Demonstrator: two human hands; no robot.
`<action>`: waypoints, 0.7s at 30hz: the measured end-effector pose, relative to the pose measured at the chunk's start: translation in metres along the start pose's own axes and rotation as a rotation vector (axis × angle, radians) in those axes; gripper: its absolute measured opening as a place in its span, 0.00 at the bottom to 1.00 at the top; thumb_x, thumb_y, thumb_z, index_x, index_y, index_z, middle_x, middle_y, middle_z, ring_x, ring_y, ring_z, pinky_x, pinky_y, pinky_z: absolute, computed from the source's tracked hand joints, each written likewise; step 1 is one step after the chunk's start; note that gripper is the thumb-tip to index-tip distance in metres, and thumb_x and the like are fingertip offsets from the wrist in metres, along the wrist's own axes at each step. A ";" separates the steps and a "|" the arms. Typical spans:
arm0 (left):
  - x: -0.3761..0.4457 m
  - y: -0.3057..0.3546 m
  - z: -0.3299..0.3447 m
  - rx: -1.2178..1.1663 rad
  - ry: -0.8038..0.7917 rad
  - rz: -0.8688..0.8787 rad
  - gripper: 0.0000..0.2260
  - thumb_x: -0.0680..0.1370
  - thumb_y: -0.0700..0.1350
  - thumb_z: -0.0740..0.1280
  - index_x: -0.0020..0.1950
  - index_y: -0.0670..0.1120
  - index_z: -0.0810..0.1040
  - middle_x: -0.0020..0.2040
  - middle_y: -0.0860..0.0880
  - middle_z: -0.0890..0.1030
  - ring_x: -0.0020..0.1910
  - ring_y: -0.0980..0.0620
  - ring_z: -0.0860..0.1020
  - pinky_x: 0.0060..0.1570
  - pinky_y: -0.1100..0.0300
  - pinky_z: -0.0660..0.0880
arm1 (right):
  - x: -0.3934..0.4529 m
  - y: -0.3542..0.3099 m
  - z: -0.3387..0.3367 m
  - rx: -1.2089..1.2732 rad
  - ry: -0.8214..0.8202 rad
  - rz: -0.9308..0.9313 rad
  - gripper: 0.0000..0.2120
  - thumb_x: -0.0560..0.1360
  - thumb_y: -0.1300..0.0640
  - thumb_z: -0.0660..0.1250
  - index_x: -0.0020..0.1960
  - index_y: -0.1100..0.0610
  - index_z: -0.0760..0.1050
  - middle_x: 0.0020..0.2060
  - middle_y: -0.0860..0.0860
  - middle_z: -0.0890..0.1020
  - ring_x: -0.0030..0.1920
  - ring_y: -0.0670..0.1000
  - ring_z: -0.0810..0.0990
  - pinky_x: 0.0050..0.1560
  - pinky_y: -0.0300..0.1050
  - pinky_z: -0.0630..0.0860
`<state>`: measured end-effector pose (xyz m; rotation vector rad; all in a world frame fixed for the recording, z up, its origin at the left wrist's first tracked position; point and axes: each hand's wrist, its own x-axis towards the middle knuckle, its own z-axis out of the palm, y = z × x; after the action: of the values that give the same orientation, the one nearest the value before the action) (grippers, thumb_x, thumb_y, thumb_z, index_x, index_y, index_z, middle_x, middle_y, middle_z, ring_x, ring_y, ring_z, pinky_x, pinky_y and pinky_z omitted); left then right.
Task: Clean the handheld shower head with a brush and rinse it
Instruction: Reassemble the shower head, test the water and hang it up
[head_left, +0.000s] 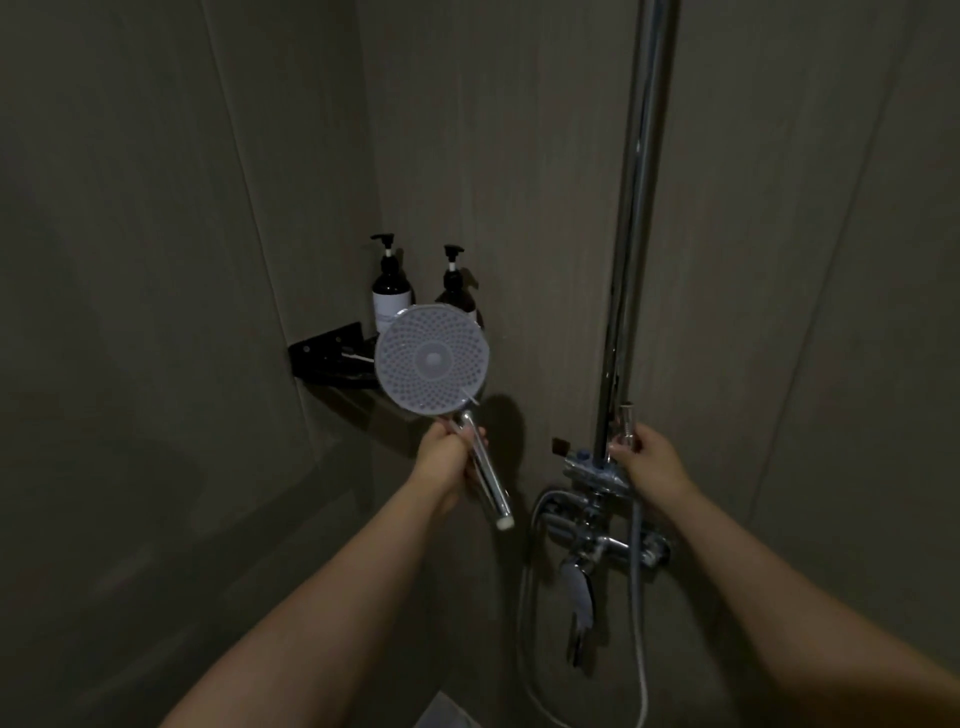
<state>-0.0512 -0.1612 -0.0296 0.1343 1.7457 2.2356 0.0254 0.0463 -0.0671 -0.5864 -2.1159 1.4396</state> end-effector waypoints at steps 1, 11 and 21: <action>0.000 0.006 0.000 -0.039 -0.001 0.004 0.09 0.81 0.35 0.56 0.43 0.45 0.70 0.40 0.47 0.75 0.39 0.52 0.74 0.42 0.58 0.72 | -0.004 -0.004 0.000 -0.001 -0.003 -0.015 0.07 0.77 0.67 0.63 0.51 0.57 0.71 0.34 0.48 0.73 0.37 0.48 0.72 0.40 0.36 0.70; -0.013 0.031 -0.006 -0.257 -0.014 0.007 0.10 0.80 0.34 0.55 0.45 0.46 0.70 0.41 0.46 0.75 0.41 0.51 0.75 0.46 0.54 0.73 | -0.028 -0.068 -0.005 -0.332 -0.424 0.135 0.19 0.75 0.58 0.66 0.58 0.56 0.57 0.44 0.51 0.71 0.46 0.51 0.74 0.38 0.40 0.69; -0.029 0.045 -0.026 -0.392 -0.017 0.008 0.09 0.79 0.34 0.56 0.56 0.43 0.70 0.44 0.46 0.75 0.43 0.51 0.75 0.53 0.52 0.72 | -0.052 -0.113 0.015 -0.508 -0.682 0.059 0.09 0.81 0.55 0.57 0.43 0.55 0.66 0.29 0.51 0.71 0.20 0.43 0.67 0.23 0.37 0.65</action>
<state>-0.0385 -0.2036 0.0104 0.0732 1.2665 2.5219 0.0491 -0.0354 0.0256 -0.3557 -3.0706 1.2356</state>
